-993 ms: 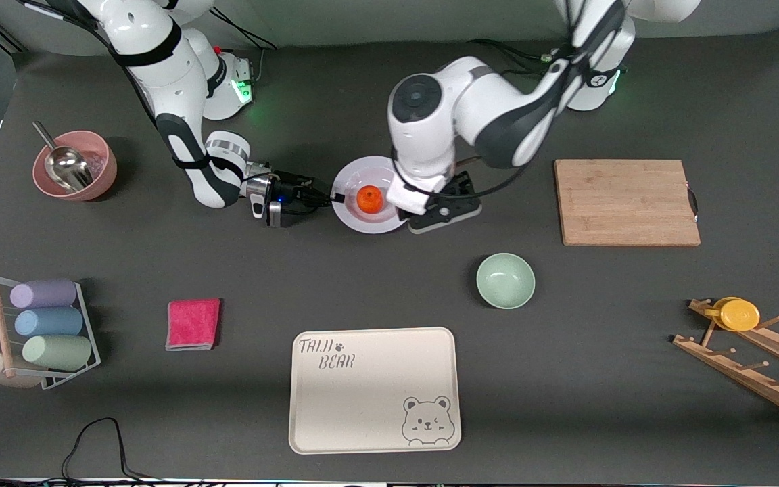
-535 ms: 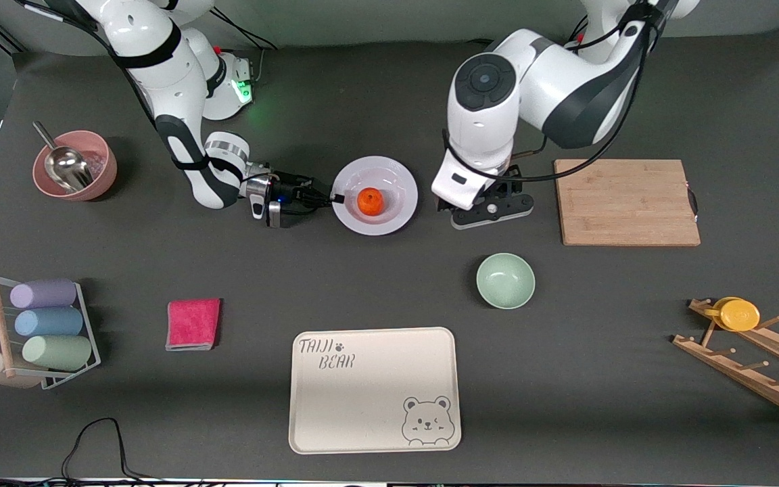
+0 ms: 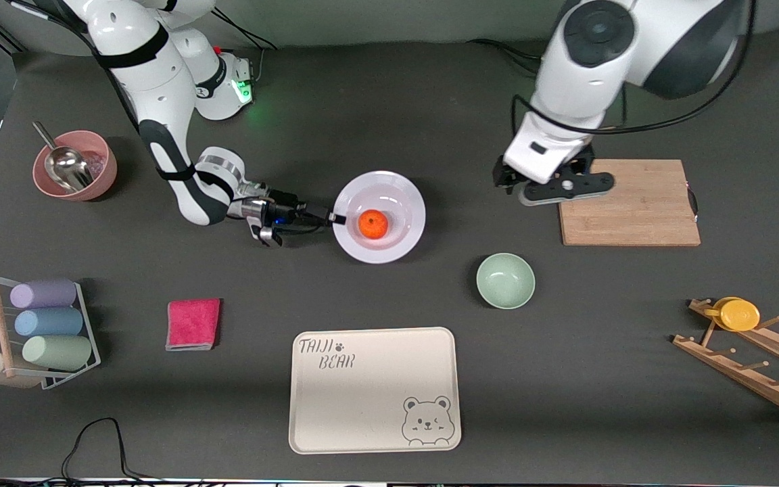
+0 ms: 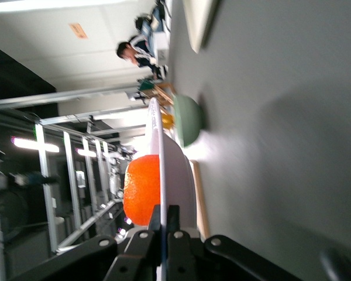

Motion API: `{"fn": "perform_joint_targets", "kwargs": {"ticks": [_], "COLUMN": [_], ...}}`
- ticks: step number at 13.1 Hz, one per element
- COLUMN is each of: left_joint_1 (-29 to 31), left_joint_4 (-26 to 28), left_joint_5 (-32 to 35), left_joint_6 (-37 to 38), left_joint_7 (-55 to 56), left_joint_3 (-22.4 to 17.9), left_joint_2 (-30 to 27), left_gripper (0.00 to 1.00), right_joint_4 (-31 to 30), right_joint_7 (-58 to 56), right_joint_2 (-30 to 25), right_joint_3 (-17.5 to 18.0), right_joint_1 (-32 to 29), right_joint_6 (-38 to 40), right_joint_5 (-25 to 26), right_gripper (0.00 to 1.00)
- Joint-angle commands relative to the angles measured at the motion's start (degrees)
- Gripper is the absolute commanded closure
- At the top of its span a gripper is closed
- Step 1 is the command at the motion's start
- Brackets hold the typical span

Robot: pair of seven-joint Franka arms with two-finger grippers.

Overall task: Place orange and plate with both arms
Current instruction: 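Carry the plate onto the bear placemat while the left gripper withdraws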

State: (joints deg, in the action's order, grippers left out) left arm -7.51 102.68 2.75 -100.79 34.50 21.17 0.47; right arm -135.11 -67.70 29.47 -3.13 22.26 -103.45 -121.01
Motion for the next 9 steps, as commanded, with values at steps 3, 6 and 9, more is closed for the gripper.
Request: {"fn": "perform_joint_targets", "kwargs": {"ticks": [3, 6, 9], "left_joint_1": [2.9, 2.9, 2.9], "left_joint_4": [2.1, 2.2, 3.4], "left_joint_5": [-1.8, -1.9, -2.0], "left_joint_6": [0.1, 2.2, 3.3], "left_joint_7": [-15.3, -24.2, -30.2], "left_joint_3": [-5.4, -10.3, -14.1], "left_joint_2": [-3.5, -5.5, -7.7], "left_gripper": [0.0, 0.0, 0.0], "right_joint_4": [15.3, 28.5, 45.4], "right_joint_7": [14.6, 24.1, 34.0], "right_joint_2": [2.3, 8.7, 18.4], "right_joint_3": [0.0, -1.0, -3.2], "right_joint_1": [-6.5, -8.8, -9.2], "right_joint_6": [-3.3, -4.4, -6.3], "right_joint_5": [9.1, 15.7, 19.8], "right_gripper": [1.0, 1.0, 1.0]}}
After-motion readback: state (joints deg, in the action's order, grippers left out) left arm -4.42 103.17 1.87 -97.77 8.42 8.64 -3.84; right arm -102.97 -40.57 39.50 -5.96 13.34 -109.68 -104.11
